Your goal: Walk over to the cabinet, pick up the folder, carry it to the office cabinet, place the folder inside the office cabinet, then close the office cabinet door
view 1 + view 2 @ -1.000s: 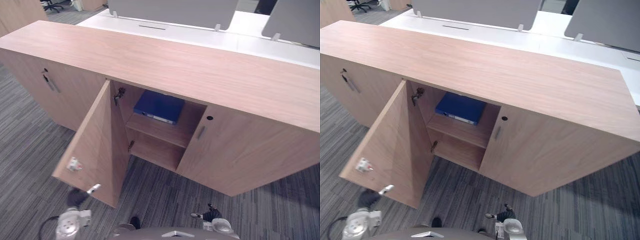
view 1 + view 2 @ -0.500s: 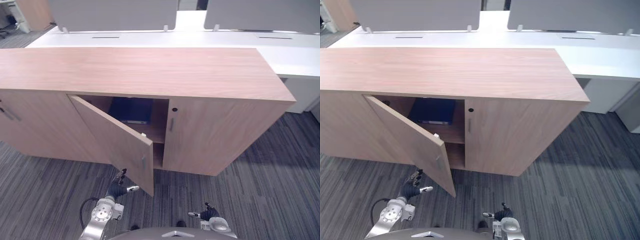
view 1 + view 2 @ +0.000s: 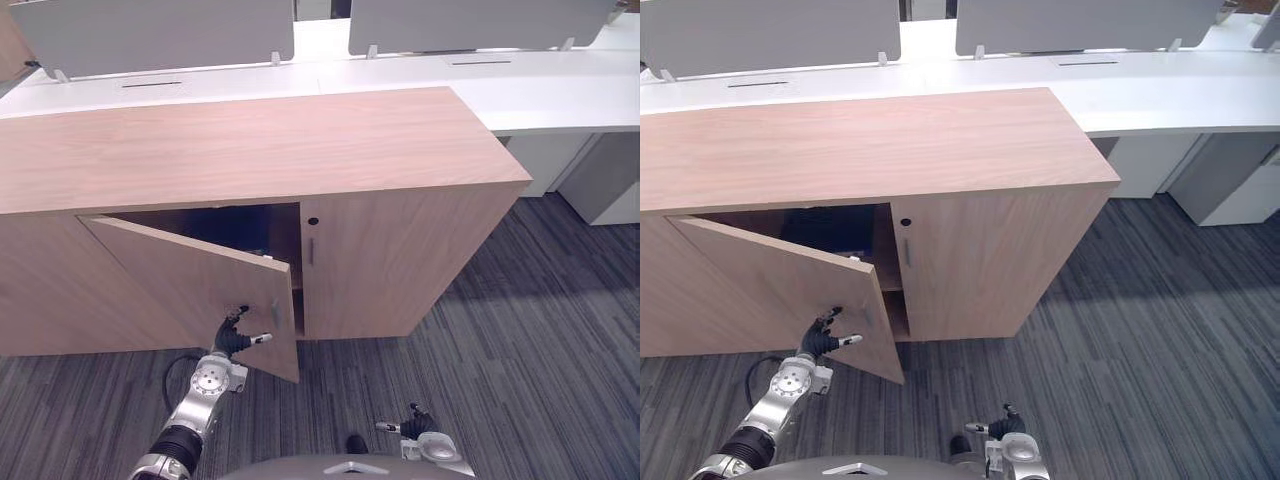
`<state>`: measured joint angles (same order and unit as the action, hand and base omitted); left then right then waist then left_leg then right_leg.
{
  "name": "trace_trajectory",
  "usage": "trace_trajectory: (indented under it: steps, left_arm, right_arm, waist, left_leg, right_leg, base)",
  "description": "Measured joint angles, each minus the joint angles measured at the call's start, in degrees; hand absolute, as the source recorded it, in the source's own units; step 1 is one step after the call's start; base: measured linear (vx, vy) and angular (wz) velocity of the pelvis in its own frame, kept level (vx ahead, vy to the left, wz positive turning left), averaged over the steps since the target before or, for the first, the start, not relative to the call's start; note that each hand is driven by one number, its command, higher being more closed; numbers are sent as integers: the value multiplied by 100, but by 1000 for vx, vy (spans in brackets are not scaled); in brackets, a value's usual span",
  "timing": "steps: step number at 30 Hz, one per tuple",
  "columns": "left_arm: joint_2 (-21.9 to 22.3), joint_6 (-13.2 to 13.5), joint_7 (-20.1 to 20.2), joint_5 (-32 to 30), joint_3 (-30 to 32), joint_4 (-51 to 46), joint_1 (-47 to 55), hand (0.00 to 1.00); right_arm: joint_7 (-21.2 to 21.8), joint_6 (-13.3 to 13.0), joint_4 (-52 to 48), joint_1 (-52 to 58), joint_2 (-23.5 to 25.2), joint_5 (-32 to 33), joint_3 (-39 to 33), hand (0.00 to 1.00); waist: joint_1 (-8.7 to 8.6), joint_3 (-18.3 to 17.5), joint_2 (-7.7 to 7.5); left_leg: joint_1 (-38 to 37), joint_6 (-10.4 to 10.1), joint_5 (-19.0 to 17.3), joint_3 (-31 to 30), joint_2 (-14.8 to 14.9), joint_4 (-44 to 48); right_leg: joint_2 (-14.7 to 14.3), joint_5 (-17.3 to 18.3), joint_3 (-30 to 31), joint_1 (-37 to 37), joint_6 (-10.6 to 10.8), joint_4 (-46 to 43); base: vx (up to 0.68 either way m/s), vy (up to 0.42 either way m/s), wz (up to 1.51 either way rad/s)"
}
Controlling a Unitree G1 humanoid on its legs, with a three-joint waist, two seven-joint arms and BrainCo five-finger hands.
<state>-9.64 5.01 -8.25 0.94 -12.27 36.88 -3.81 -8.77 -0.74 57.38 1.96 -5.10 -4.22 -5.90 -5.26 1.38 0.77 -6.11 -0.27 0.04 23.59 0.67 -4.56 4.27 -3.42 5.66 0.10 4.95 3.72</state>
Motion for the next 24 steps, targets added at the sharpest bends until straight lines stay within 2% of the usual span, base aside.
trace_trajectory:
  steps: [8,16,19,24]
  left_arm:
    - [9,-27,-27,0,5,328,-39,0]
    - [22,-52,114,-7,152,597,543,0]
    - [50,-88,146,-13,444,982,718,0]
    - [56,-158,157,-150,983,1820,918,0]
  right_arm:
    - [-9,74,31,6,1,2,-130,0]
    - [-13,97,227,-41,-13,50,-183,0]
    - [-12,97,250,-43,2,56,-264,0]
    - [-12,97,438,-38,-5,223,-402,0]
  waist:
    - [-27,-22,-30]
    - [41,-84,-164]
    - [62,-77,-191]
    - [192,-87,-212]
  left_leg:
    - [-1,1,1,-12,5,-2]
    - [2,-2,0,-3,-7,1]
    - [0,-2,3,-27,-21,2]
    - [-3,14,13,-185,-69,3]
  right_leg:
    - [-3,-29,-2,2,-16,30]
    - [-4,-40,63,-15,-5,45]
    - [-1,-39,83,-15,1,48]
    - [31,-48,87,-8,26,62]
  base:
    - [-40,-37,-1]
    - [-48,-35,-2]
    - [0,0,0]
    - [-20,-16,1]
